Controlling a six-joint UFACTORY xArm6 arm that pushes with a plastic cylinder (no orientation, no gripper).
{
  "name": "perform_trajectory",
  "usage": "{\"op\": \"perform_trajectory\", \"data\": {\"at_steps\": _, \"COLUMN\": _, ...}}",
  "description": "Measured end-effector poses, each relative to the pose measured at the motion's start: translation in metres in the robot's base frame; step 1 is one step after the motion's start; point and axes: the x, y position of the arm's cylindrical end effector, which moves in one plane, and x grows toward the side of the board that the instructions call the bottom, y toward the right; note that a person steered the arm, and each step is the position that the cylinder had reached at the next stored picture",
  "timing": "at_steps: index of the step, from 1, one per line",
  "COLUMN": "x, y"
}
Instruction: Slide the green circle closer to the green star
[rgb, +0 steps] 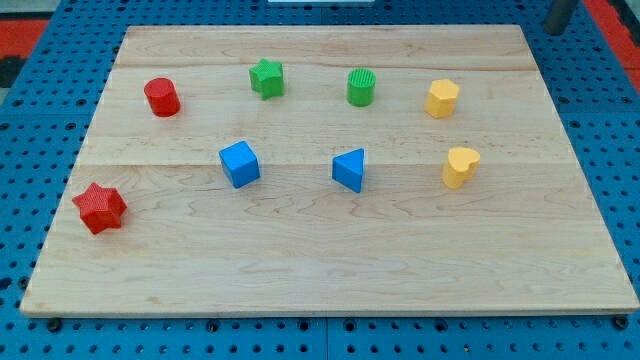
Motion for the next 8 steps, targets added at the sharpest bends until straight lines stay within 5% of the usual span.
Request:
{"op": "perform_trajectory", "data": {"at_steps": 2, "x": 0.0, "y": -0.001}}
{"op": "perform_trajectory", "data": {"at_steps": 3, "x": 0.037, "y": -0.002}}
{"op": "perform_trajectory", "data": {"at_steps": 5, "x": 0.205, "y": -0.031}}
{"op": "perform_trajectory", "data": {"at_steps": 8, "x": 0.187, "y": -0.165}}
